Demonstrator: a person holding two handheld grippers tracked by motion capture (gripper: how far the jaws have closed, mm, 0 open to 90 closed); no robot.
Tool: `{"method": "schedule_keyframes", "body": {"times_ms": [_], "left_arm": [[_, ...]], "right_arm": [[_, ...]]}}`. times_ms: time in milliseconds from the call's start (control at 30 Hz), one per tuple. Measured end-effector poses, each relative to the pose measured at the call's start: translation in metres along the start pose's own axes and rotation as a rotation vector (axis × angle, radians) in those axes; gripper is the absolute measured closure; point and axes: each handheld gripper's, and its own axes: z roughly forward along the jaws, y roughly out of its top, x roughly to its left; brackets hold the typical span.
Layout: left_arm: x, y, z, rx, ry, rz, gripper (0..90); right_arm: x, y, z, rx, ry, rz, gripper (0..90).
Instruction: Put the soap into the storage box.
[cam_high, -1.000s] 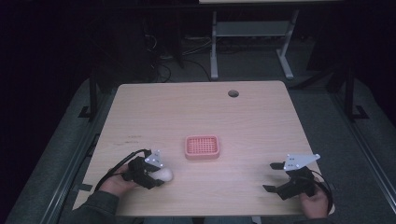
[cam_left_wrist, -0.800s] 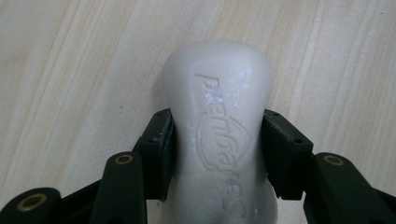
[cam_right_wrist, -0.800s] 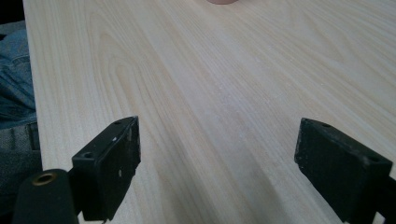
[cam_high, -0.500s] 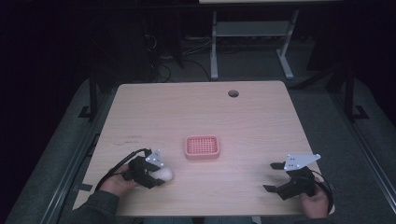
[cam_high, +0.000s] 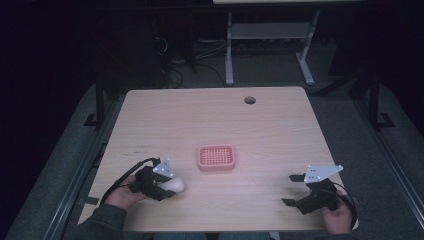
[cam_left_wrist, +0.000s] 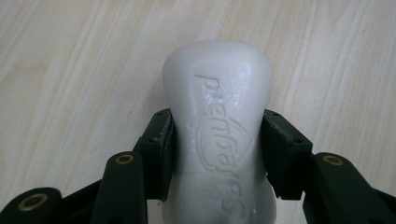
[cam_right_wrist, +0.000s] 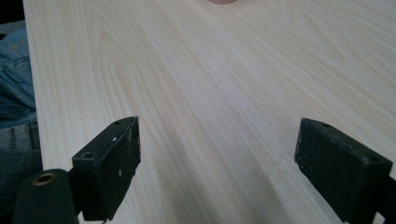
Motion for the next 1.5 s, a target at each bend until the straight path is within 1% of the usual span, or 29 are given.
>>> {"method": "schedule_keyframes", "body": {"times_ms": [167, 333, 367, 400, 433, 467, 533, 567, 600, 667, 700, 733, 767, 800, 833, 867, 900, 933, 1000, 1133, 1200, 1300, 1333, 1433, 1467, 1500], "left_arm": [[0.001, 0.001, -0.001, -0.002, -0.003, -0.016, 49.3], [0.002, 0.009, -0.001, -0.003, 0.002, -0.007, 49.4], [0.002, 0.011, -0.001, 0.002, 0.001, 0.001, 49.4], [0.002, 0.013, -0.001, 0.000, 0.000, -0.004, 49.4], [0.002, 0.015, -0.002, 0.002, 0.005, 0.004, 49.4], [0.003, 0.016, -0.002, -0.002, 0.010, 0.004, 49.4], [0.004, 0.019, -0.001, -0.014, 0.004, -0.006, 49.4], [0.005, 0.021, -0.002, -0.005, 0.006, 0.010, 49.4], [0.004, 0.022, -0.001, -0.006, 0.004, 0.003, 49.4], [0.005, 0.026, 0.000, 0.004, 0.011, 0.013, 49.4], [0.004, 0.027, 0.000, 0.007, 0.006, 0.010, 49.3], [0.005, 0.029, -0.001, 0.014, 0.011, 0.023, 49.3], [0.005, 0.031, -0.001, 0.013, 0.010, 0.017, 49.4], [0.006, 0.032, -0.001, 0.009, 0.015, 0.027, 49.4], [0.006, 0.033, -0.002, 0.009, 0.007, 0.020, 49.4], [0.007, 0.035, -0.002, 0.009, 0.009, 0.028, 49.4], [0.007, 0.036, -0.002, 0.009, 0.006, 0.019, 49.3], [0.008, 0.037, -0.001, 0.010, 0.007, 0.025, 49.4], [0.009, 0.040, 0.000, 0.017, -0.002, 0.021, 49.4], [0.011, 0.046, 0.001, 0.029, -0.005, 0.037, 49.3], [0.012, 0.049, 0.001, 0.025, -0.005, 0.033, 49.4], [0.014, 0.055, 0.001, 0.032, -0.007, 0.046, 49.4], [0.014, 0.057, 0.001, 0.034, -0.011, 0.043, 49.4], [0.015, 0.063, 0.001, 0.034, -0.016, 0.060, 49.3], [0.015, 0.064, 0.001, 0.029, -0.020, 0.057, 49.3], [0.016, 0.066, 0.001, 0.028, -0.017, 0.068, 49.4]], "right_arm": [[0.001, 0.000, 0.000, -0.002, -0.003, 0.002, 14.1], [0.002, -0.001, -0.002, -0.010, -0.007, 0.000, 14.1], [0.002, -0.001, -0.002, -0.011, -0.008, 0.001, 14.1], [0.002, -0.001, -0.002, -0.011, -0.009, 0.003, 14.1], [0.002, -0.001, -0.002, -0.013, -0.009, 0.002, 14.1], [0.002, -0.001, -0.003, -0.014, -0.011, 0.003, 14.1], [0.002, -0.001, -0.004, -0.017, -0.012, 0.004, 14.1], [0.002, -0.001, -0.004, -0.019, -0.014, 0.004, 14.1], [0.002, -0.001, -0.004, -0.019, -0.013, 0.005, 14.1], [0.002, -0.001, -0.003, -0.017, -0.010, 0.005, 14.0], [0.002, -0.001, -0.003, -0.017, -0.011, 0.004, 14.1], [0.003, -0.001, -0.004, -0.018, -0.011, 0.006, 14.1], [0.003, -0.001, -0.004, -0.020, -0.010, 0.004, 14.0], [0.003, -0.001, -0.004, -0.021, -0.010, 0.004, 14.1], [0.003, -0.001, -0.004, -0.021, -0.009, 0.003, 14.0], [0.003, -0.001, -0.004, -0.021, -0.007, 0.004, 14.0], [0.003, -0.001, -0.004, -0.021, -0.007, 0.003, 14.0], [0.003, -0.001, -0.004, -0.021, -0.007, 0.004, 14.1], [0.003, -0.001, -0.004, -0.022, -0.005, 0.005, 14.0], [0.002, -0.002, -0.003, -0.025, -0.005, 0.007, 14.1], [0.002, -0.002, -0.004, -0.027, -0.007, 0.007, 14.1], [0.002, -0.002, -0.004, -0.032, -0.006, 0.011, 14.1], [0.002, -0.002, -0.005, -0.033, -0.008, 0.011, 14.0], [0.001, -0.003, -0.006, -0.038, -0.011, 0.011, 14.1], [0.001, -0.003, -0.006, -0.039, -0.012, 0.013, 14.1], [0.001, -0.003, -0.006, -0.040, -0.011, 0.013, 14.1]]}}
